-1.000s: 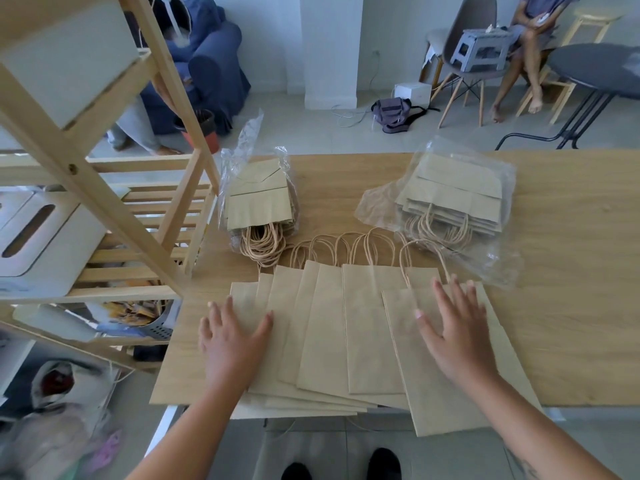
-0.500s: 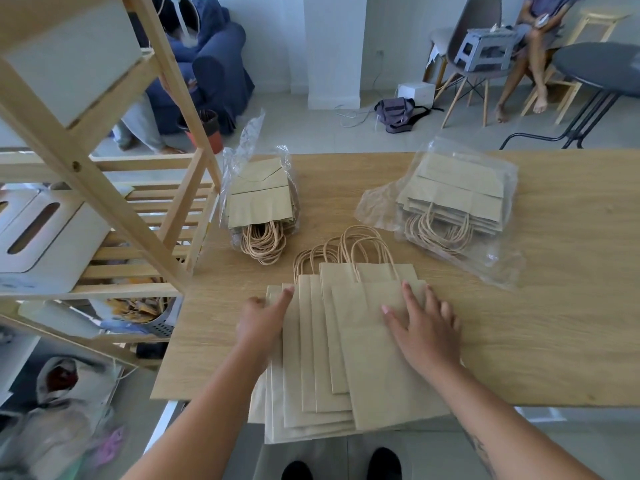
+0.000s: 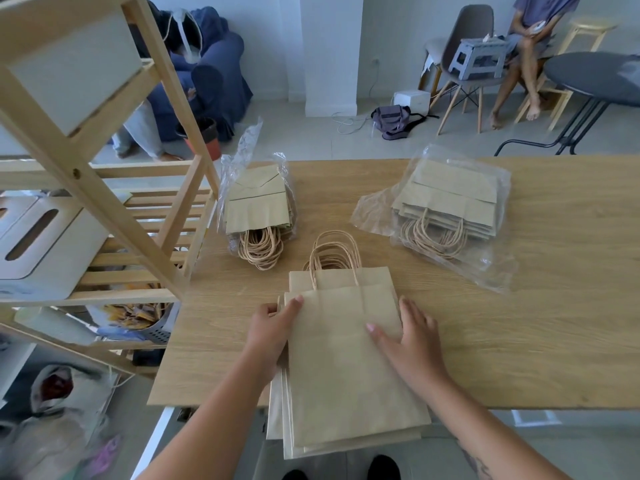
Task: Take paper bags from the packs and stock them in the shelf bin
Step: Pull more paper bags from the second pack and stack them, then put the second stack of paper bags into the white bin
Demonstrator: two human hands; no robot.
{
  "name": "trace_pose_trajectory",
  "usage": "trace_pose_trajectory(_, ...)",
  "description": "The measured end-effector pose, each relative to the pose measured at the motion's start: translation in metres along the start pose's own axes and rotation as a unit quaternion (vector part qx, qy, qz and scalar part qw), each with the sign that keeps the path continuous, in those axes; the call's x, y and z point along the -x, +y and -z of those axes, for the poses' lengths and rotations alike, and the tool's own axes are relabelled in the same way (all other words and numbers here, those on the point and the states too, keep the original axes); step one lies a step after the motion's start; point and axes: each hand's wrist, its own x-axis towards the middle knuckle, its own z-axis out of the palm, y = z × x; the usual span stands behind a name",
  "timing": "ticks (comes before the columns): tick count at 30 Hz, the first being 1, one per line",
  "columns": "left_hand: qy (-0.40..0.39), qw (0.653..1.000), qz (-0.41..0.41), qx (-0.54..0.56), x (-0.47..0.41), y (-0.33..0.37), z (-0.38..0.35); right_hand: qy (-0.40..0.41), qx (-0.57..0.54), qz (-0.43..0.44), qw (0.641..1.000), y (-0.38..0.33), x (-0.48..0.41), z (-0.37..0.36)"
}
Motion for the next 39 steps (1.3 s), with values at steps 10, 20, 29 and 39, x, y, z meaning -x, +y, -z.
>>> trace_pose_trajectory(10,-0.067,0.989,-0.077,0.103,0.023,0.021,-0.009,-0.076,-0.373,-0.074,0.922,-0.014,0.000,0.011)
trace_pose_trajectory(20,-0.124,0.939,-0.316,0.052,0.044,0.102,0.008,-0.034,-0.441,0.075,0.894,-0.069,-0.032,0.079)
trace_pose_trajectory(29,-0.135,0.941,-0.310,-0.018,0.033,0.076,0.009,-0.057,-0.373,0.070,0.923,-0.052,-0.027,0.068)
trace_pose_trajectory(39,-0.116,0.918,-0.352,-0.143,0.044,0.109,0.025,-0.125,-0.383,0.099,0.910,-0.052,-0.037,0.081)
